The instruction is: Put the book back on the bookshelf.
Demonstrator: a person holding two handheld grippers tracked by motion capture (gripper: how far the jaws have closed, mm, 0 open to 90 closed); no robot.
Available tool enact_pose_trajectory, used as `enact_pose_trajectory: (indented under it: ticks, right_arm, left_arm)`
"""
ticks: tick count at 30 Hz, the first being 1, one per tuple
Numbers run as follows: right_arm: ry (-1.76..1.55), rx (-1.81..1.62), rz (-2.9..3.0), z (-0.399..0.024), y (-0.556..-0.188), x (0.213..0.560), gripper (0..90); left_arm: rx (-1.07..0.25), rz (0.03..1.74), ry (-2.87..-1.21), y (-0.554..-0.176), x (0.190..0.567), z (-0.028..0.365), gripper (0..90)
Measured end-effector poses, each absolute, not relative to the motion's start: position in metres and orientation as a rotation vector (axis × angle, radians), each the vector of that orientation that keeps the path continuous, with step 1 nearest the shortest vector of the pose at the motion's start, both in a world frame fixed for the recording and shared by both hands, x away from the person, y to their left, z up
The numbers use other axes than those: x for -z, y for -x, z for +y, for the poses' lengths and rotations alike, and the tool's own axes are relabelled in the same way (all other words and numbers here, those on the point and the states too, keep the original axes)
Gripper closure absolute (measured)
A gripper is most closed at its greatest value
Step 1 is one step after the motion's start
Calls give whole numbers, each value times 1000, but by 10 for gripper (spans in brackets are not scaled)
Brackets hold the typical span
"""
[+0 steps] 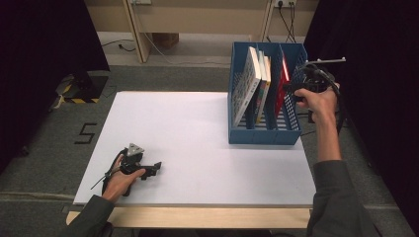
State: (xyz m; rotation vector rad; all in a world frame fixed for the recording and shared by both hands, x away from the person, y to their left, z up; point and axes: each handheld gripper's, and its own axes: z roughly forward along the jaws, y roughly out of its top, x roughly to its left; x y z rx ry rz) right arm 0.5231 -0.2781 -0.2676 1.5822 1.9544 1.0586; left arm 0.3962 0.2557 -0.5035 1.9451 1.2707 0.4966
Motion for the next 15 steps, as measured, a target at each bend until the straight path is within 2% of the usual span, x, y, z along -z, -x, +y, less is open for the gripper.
enact_pose_trajectory:
  ticks: [15]
  right_arm:
    - [-1525, -1116, 2065, -260, -494, 292, 453]
  left_arm:
    - [-500, 1272, -1945, -396, 504, 255, 121]
